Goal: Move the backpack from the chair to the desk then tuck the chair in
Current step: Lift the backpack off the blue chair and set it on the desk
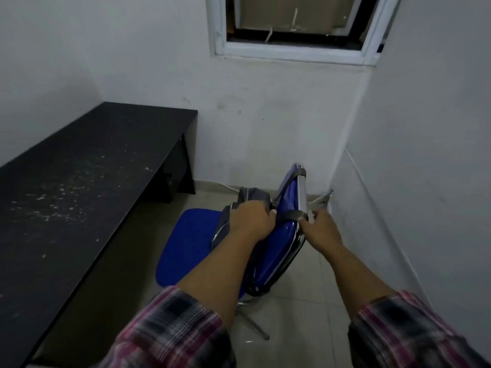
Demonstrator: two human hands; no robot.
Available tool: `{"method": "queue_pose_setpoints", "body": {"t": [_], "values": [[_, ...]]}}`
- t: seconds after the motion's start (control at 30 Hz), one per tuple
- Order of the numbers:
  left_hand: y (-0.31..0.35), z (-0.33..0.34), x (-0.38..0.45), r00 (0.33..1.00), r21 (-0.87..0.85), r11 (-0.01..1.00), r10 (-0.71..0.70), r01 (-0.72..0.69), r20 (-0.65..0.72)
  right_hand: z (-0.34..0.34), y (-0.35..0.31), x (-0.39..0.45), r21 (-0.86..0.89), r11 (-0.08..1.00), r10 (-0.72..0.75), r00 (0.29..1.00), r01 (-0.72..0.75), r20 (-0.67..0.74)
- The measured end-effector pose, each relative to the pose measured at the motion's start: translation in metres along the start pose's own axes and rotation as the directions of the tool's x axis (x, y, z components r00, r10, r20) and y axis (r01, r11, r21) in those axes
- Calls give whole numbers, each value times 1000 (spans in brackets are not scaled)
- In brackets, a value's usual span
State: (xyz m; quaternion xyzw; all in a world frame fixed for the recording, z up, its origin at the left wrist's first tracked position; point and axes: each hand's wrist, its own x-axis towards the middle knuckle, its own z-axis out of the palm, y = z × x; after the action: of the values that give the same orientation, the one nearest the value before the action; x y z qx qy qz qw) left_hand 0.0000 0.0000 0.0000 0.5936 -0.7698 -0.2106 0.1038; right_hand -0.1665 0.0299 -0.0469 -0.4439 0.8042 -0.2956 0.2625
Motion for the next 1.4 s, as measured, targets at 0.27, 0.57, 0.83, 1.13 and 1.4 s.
{"method": "queue_pose_setpoints", "body": {"t": [0.27,0.57,0.83,1.13,1.4], "values": [[-21,24,11,989,6,1000,-4,4,148,16,16,-13,42,999,-18,999,16,33],[-48,16,19,978,79,993,71,-88,194,48,10,-78,-281,907,-347,934,314,-79],[-79,3,27,976,81,995,31,-49,217,76,-33,-64,-288,928,-238,971,238,35],[-72,0,58,972,68,995,55,-72,229,33,-63,-2,-213,953,-269,923,214,-275],[-63,25,120,976,112,993,22,-47,218,10,-69,102,-264,959,-144,980,104,-139]]}}
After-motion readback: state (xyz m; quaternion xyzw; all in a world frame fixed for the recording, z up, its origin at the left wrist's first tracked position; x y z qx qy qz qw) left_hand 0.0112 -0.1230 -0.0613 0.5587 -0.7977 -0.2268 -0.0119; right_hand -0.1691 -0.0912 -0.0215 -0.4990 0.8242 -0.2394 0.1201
